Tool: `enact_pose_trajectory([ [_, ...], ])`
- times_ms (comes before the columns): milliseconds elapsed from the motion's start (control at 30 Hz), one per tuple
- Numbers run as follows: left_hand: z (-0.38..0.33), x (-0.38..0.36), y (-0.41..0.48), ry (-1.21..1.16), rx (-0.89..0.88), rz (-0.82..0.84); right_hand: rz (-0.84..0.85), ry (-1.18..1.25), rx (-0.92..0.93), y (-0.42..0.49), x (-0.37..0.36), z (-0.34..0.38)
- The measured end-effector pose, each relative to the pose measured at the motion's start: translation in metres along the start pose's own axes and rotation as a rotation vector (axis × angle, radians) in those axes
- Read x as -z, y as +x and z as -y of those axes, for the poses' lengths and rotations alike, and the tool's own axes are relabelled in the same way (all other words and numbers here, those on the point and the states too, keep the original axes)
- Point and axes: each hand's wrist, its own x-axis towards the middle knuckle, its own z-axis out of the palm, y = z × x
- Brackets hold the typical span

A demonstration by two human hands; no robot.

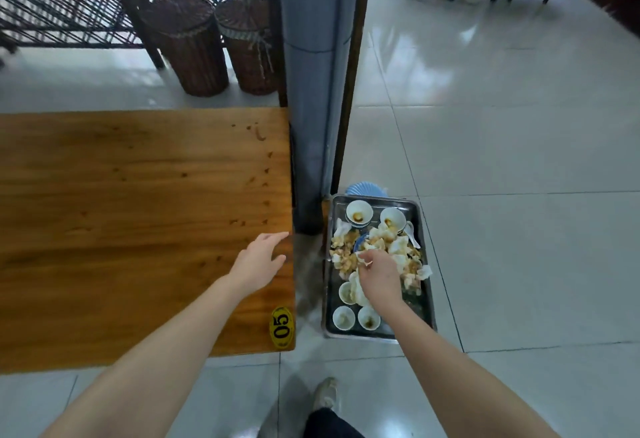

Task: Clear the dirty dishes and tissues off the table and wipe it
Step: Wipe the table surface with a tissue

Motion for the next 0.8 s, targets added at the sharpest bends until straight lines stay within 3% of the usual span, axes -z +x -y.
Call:
enact_pose_trajectory([
  [800, 0.355, 0.119, -0.3, -0.188, 0.472, -0.355, 0.144, -0.289, 0.643, -0.195, -0.244, 0.291],
])
